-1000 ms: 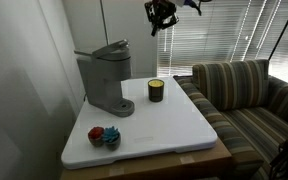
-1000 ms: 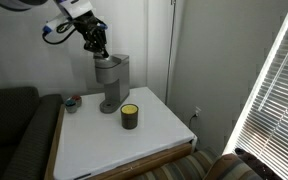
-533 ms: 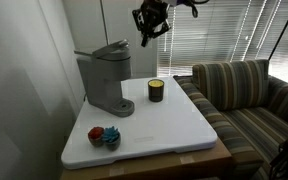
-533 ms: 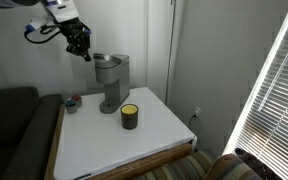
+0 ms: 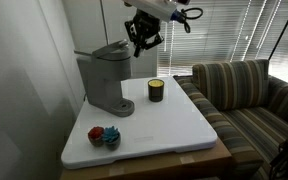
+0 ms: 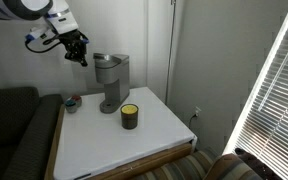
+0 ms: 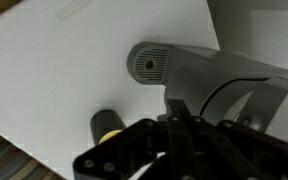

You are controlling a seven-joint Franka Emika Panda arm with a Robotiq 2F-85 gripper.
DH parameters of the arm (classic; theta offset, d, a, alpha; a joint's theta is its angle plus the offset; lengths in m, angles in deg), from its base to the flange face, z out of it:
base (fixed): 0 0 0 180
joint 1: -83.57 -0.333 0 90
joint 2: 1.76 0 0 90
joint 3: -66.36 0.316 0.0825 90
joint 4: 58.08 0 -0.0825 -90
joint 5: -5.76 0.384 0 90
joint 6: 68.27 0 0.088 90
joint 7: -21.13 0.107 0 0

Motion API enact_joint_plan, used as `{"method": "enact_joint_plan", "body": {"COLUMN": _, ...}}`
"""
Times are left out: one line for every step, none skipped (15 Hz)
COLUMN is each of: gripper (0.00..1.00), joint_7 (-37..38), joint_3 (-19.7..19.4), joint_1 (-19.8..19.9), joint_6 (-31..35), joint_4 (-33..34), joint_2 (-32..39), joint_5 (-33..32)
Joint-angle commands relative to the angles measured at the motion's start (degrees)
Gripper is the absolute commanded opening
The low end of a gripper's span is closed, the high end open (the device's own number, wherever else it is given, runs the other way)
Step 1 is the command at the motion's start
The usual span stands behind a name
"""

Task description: Open the coffeemaker

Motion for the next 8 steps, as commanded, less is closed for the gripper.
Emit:
{"method": "enact_joint_plan", "body": {"gripper": 0.00, "joint_7": 3.5, "joint_3": 3.4, "joint_1": 3.8, "joint_6": 5.3, "joint_4": 0.9, "joint_2": 1.6, "joint_5": -4.7}}
{"method": "enact_joint_plan", "body": {"gripper": 0.00, "joint_7": 4.2, "joint_3": 3.6, "joint_1": 4.1, "joint_6": 6.9, "joint_4": 1.0, "joint_2": 2.0, "joint_5": -5.4}}
{"method": "enact_joint_plan", "body": {"gripper": 0.00, "joint_7": 5.3, "joint_3": 3.3, "joint_1": 3.8, "joint_6": 8.3, "joint_4": 1.0, "joint_2": 2.4, "joint_5": -6.7}}
{"method": "enact_joint_plan", "body": {"gripper": 0.00, "joint_7": 5.9, "joint_3": 3.2, "joint_1": 3.8, "joint_6": 9.3, "joint_4": 1.1, "joint_2": 2.6, "joint_5": -7.3}}
{"method": "enact_joint_plan", "body": {"gripper": 0.00, "joint_7": 5.8, "joint_3": 1.0, "joint_1": 1.5, "joint_6": 10.3, "joint_4": 1.0, "joint_2": 3.0, "joint_5": -6.6}}
{"method": "enact_joint_plan", "body": {"gripper": 0.00, "joint_7": 6.4, "joint_3": 0.7, "joint_1": 1.3, "joint_6": 11.0, "joint_4": 1.0, "joint_2": 3.2, "joint_5": -7.1}}
{"method": "enact_joint_plan", "body": {"gripper": 0.00, "joint_7": 6.2, "joint_3": 0.6, "joint_1": 1.2, "joint_6": 11.4, "joint_4": 1.1, "joint_2": 3.5, "joint_5": -6.9}}
{"method": "enact_joint_plan", "body": {"gripper": 0.00, "joint_7": 6.3, "joint_3": 0.4, "joint_1": 1.0, "joint_6": 11.9, "joint_4": 1.1, "joint_2": 3.8, "joint_5": -6.9}}
